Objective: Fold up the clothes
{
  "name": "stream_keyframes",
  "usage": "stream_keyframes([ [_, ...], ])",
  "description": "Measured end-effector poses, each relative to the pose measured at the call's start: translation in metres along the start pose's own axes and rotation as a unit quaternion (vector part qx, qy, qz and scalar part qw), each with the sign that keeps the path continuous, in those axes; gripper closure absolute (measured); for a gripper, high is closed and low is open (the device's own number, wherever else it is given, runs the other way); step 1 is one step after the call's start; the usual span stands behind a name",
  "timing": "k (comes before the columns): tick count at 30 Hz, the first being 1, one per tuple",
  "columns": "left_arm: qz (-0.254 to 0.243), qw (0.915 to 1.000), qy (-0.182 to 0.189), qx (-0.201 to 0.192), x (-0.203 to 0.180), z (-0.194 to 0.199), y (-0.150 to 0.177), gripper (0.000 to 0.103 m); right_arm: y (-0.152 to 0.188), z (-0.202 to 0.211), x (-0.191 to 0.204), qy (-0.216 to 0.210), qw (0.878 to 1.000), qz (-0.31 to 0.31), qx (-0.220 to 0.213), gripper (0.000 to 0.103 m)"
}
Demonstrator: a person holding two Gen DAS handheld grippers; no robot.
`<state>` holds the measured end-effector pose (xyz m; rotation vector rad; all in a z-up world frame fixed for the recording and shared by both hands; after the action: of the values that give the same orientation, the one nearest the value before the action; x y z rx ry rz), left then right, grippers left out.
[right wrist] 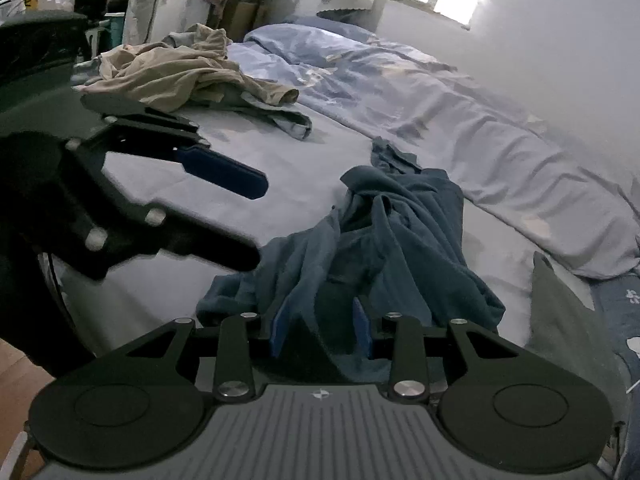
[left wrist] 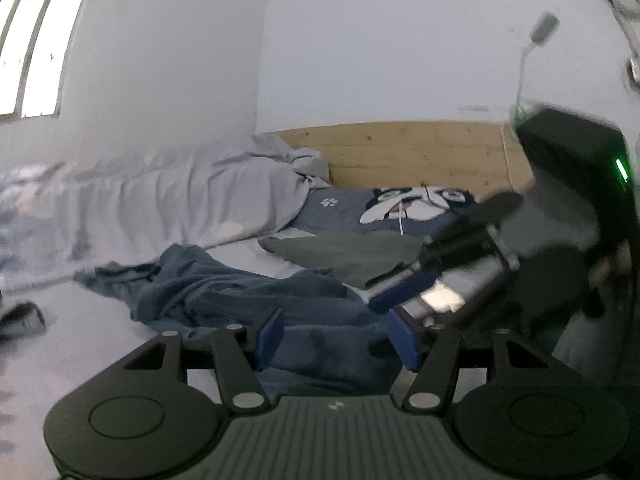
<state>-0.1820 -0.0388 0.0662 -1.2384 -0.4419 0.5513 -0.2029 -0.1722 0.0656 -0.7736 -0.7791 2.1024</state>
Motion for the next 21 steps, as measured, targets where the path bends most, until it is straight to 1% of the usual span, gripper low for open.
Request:
stream_keyframes([
  [3, -0.026, 0.9996, -0.004, 0.006, -0.006, 0.000, 0.003, 0.045, -0.005, -0.003, -0.008, -0.015, 1.000, -0.018, -0.001, 0.069],
  [4, -0.033, 0.9994, -0.006, 0.007, -0.007, 0.000, 0.004, 0.045, -0.006, -0.005, -0.008, -0.017, 1.000, -0.019, 0.001, 0.072],
  [5, -0.038, 0.9992, -0.007, 0.008, -0.007, 0.000, 0.004, 0.045, -0.007, -0.009, -0.008, -0.015, 1.000, -0.013, 0.007, 0.080],
  [6, -0.047, 0.9988, -0.009, 0.009, -0.008, 0.001, 0.005, 0.045, -0.007, -0.012, -0.005, -0.011, 1.000, -0.001, 0.012, 0.085],
  [7, -0.055, 0.9984, -0.012, 0.010, -0.009, 0.002, 0.006, 0.045, -0.007, -0.015, -0.003, -0.007, 1.000, 0.010, 0.017, 0.094],
  [8, -0.065, 0.9977, -0.014, 0.011, -0.010, 0.002, 0.007, 0.045, -0.007, -0.018, -0.001, -0.003, 1.000, 0.022, 0.021, 0.098],
  [9, -0.081, 0.9965, -0.017, 0.013, -0.013, 0.002, 0.008, 0.045, -0.007, -0.020, 0.001, -0.003, 0.999, 0.035, 0.025, 0.098],
  [11, -0.114, 0.9931, -0.021, 0.018, -0.020, 0.001, 0.010, 0.045, -0.010, -0.017, 0.010, -0.018, 0.997, 0.069, 0.027, 0.099],
  [14, -0.164, 0.9858, -0.023, 0.026, -0.030, -0.001, 0.016, 0.044, -0.015, -0.009, 0.022, -0.048, 0.993, 0.110, 0.022, 0.099],
  [17, -0.193, 0.9802, -0.032, 0.029, -0.034, -0.005, 0.020, 0.044, -0.020, -0.001, 0.035, -0.076, 0.986, 0.150, 0.021, 0.099],
  [21, -0.227, 0.9716, -0.057, 0.032, -0.034, -0.012, 0.024, 0.044, -0.022, 0.001, 0.045, -0.086, 0.978, 0.187, 0.026, 0.099],
])
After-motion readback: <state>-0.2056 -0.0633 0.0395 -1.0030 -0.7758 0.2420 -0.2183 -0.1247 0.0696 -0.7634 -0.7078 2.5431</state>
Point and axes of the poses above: each gripper's, at about its wrist camera, not at the fingertips, and z roughly against the way its jaws point, x to its left, y to its underside, the point moved 5 cm from there along -z, roughly the way its jaws point, and after that the axes turned 3 degrees about -y, right-handed, at the moved point
